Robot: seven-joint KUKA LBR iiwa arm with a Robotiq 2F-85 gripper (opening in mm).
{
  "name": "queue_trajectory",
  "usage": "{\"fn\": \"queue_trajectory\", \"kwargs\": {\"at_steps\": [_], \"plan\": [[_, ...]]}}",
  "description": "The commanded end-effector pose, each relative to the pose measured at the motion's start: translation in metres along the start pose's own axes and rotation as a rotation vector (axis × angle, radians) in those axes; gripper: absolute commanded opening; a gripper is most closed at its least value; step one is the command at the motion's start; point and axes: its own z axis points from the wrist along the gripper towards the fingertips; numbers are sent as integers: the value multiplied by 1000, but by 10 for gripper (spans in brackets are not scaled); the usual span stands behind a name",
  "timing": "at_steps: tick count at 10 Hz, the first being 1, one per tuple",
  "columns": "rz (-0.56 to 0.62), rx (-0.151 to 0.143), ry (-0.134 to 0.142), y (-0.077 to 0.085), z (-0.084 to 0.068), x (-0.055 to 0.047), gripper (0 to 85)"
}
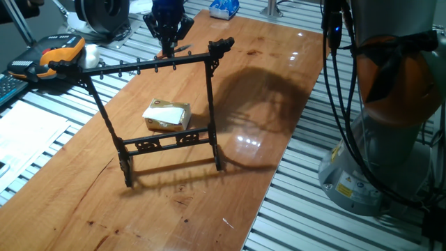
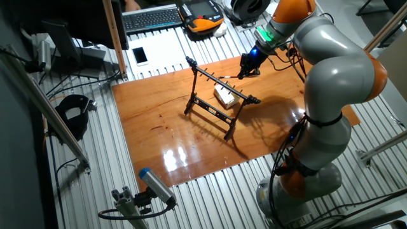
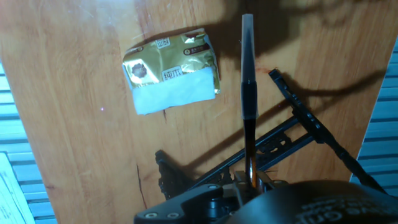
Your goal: Place the brush on the pen rack
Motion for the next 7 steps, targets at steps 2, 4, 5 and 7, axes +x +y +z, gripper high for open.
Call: {"fn": "queue_trajectory", "kwargs": {"at_steps": [2,4,5,7], "plan": [[-13,-8,-12,0,1,0,0],[-22,-17,-8,0,1,0,0],[-22,-17,0,0,1,0,0],[-38,-27,-20,0,1,0,0]]}}
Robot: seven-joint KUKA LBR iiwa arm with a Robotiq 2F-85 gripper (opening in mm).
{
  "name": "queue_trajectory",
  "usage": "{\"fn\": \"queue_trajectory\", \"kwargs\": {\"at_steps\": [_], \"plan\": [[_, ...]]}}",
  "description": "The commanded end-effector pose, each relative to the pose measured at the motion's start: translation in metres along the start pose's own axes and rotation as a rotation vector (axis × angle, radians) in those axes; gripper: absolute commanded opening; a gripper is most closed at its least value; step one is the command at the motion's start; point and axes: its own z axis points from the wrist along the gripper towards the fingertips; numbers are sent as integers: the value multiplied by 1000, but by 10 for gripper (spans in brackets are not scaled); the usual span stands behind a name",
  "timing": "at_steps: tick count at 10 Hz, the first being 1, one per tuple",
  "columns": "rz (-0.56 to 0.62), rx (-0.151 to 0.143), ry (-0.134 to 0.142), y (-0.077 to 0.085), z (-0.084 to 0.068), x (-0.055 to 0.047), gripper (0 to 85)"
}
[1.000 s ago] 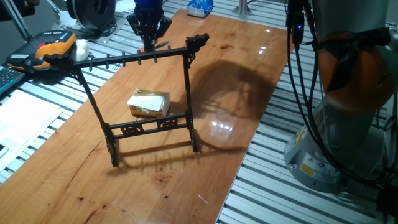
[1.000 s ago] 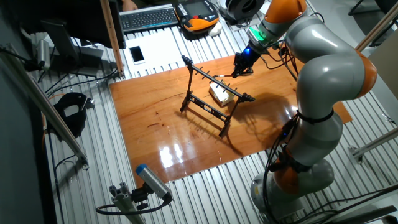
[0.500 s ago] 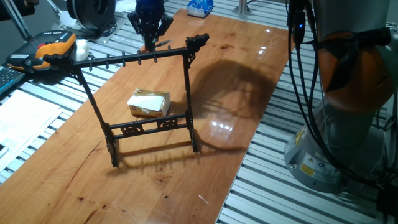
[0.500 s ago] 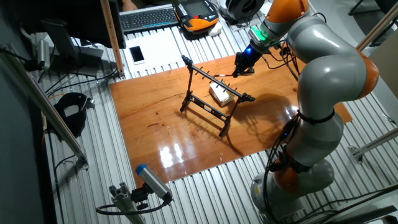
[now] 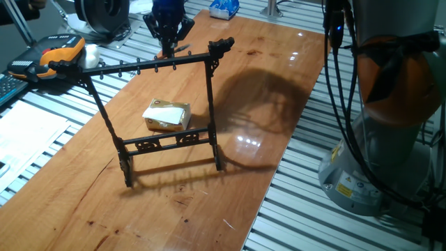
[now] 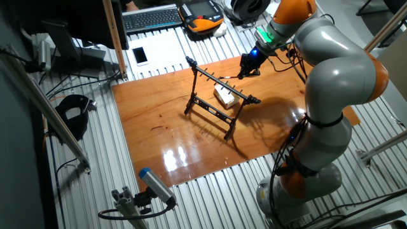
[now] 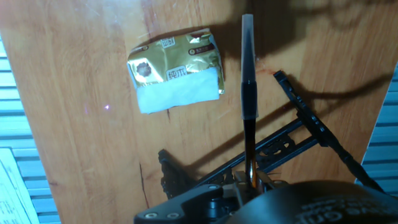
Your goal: Place the brush on the pen rack
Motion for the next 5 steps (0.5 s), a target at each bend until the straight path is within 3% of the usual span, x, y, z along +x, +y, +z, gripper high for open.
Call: {"fn": "queue_trajectory", "kwargs": {"at_steps": [1,5], "plan": [[-10,-12,1,0,0,0,0],[-31,-64,43,0,0,0,0]]}}
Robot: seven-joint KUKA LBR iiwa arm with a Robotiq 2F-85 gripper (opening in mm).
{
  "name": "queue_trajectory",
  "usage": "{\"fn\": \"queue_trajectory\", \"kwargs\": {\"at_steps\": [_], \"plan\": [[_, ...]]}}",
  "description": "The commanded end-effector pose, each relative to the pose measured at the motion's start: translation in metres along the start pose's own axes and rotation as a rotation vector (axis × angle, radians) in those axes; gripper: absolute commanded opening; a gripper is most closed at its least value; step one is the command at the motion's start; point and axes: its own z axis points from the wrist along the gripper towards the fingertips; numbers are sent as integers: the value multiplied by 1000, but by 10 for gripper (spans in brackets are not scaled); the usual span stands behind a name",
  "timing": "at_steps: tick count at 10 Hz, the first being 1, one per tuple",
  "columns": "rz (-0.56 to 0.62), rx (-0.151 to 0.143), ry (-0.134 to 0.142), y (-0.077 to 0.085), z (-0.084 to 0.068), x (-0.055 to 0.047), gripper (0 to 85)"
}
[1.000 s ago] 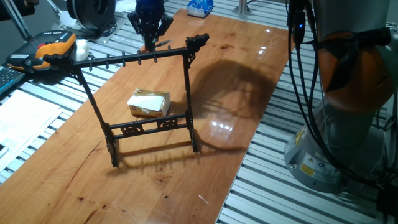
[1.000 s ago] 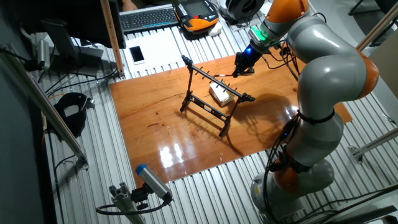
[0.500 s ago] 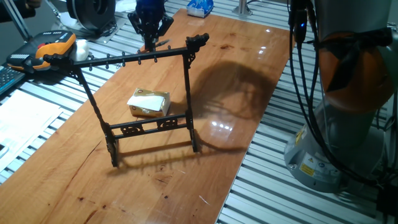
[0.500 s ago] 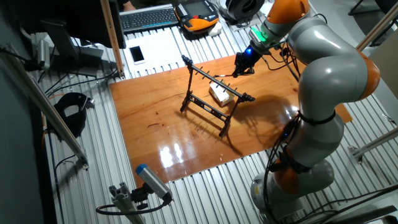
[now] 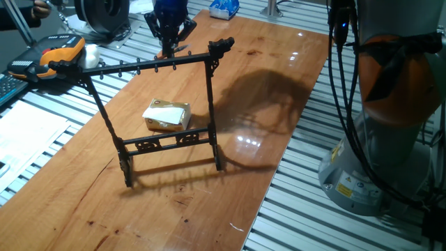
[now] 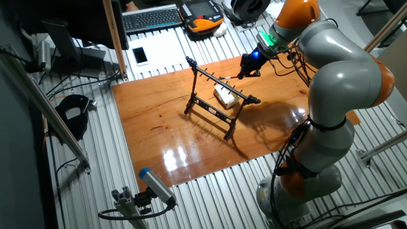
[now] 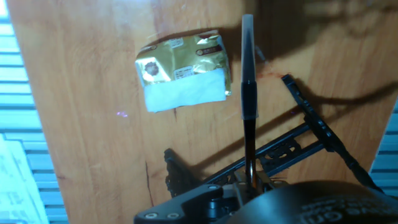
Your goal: Place the brush on the pen rack
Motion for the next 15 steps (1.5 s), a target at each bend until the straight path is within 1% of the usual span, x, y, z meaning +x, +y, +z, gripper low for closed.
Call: {"fn": "queue_trajectory", "kwargs": {"at_steps": [1,2,3,4,5,6,7,8,9,10,12,13,14,15], "plan": [[3,-1,0,0,0,0,0],[28,25,-1,0,0,0,0],[42,52,-11,1,-2,2,0],[49,72,-15,4,-7,3,0],[55,92,-13,10,-16,4,0],[64,105,-15,16,-25,5,0],[65,107,-29,18,-28,6,0],[66,103,-35,18,-28,5,0],[67,101,-35,18,-28,5,0],[76,100,-36,18,-32,5,0],[81,96,-1,20,-43,0,0],[77,87,-10,20,-43,2,0],[81,84,-16,22,-40,6,0],[87,82,-15,22,-39,9,0]]}}
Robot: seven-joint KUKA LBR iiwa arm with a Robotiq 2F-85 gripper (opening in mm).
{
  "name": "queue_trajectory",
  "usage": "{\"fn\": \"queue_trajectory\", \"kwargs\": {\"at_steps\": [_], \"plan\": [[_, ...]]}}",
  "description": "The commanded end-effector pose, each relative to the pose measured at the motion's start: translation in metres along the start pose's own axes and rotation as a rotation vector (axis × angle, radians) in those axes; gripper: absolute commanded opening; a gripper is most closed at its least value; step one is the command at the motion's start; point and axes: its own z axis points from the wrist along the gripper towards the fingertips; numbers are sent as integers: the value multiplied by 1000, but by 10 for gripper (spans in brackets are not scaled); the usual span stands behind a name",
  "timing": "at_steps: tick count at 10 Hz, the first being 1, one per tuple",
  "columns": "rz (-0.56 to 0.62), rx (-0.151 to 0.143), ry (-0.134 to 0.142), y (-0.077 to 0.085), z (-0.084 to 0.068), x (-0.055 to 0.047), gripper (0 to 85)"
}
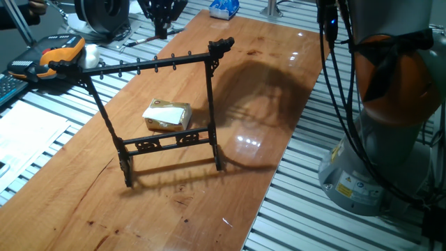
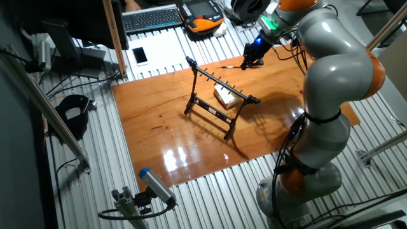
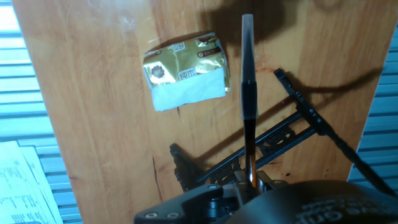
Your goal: Place the brush on the pen rack
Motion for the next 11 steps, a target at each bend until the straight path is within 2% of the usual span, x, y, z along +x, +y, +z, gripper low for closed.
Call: {"fn": "queue_trajectory", "kwargs": {"at_steps": [1,4,7,11], "plan": [[1,0,0,0,0,0,0],[-9,-9,-1,0,3,2,0],[-22,-13,-10,-1,11,9,0],[-38,-9,-3,-1,9,13,0]]}}
